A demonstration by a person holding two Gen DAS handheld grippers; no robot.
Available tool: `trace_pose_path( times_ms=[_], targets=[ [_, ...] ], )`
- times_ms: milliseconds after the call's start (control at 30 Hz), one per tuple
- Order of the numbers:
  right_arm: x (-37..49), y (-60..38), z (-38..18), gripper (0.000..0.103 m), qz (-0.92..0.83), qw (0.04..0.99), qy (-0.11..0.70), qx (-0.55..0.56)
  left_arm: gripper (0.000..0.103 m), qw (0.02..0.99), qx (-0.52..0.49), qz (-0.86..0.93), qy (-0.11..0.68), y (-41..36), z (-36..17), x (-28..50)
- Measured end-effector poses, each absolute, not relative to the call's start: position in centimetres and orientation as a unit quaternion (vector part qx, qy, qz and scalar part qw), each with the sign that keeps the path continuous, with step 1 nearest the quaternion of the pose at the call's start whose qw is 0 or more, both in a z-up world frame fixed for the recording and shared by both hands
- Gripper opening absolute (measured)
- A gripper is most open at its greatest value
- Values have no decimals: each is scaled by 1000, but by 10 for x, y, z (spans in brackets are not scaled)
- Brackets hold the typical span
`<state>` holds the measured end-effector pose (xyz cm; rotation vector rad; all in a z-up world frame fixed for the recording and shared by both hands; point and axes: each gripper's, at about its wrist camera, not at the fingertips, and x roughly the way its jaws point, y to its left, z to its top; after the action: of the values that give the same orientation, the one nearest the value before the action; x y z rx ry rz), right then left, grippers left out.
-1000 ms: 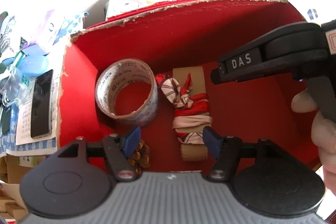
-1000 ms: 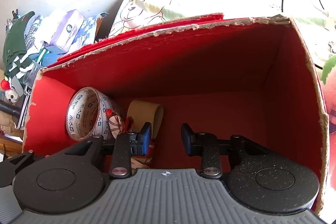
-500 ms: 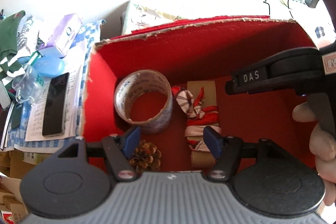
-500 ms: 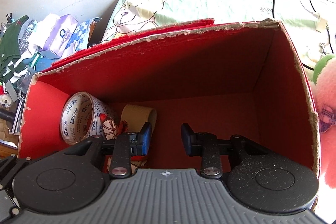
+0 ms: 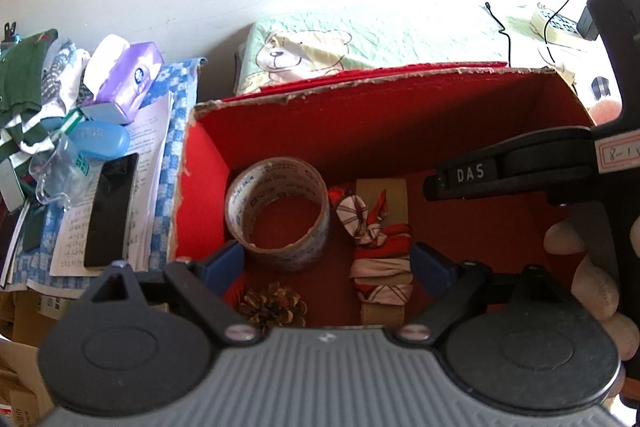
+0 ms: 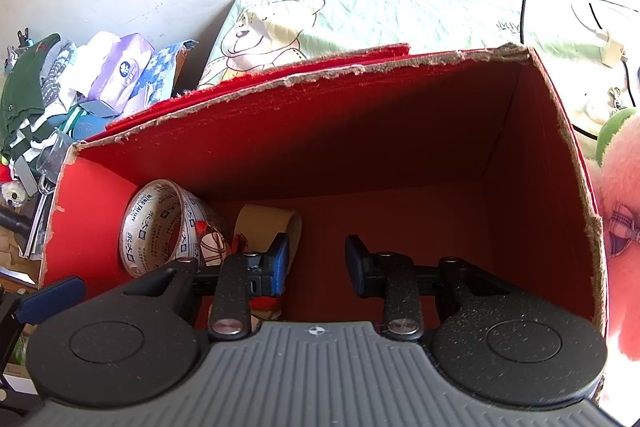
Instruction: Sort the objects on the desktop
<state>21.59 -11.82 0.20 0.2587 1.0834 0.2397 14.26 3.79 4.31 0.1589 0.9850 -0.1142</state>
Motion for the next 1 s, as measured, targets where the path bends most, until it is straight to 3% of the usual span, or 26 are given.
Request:
trace_pose_path(
  times_ms=[233, 900, 967, 1000],
  targets=[
    [213, -120, 5, 34, 124, 846, 501, 130, 99, 880, 52, -55, 469, 42, 45, 143],
    [158, -133, 56, 34, 92, 922, 342, 156, 99, 901, 46, -39, 429, 48, 66, 124],
    [143, -132, 66, 38, 87, 935, 311, 147, 99, 902, 38, -45, 428, 48, 69, 121],
    [137, -132, 69, 47, 83, 940, 297, 145, 99, 901, 35, -49, 429, 49, 70, 120]
  ],
)
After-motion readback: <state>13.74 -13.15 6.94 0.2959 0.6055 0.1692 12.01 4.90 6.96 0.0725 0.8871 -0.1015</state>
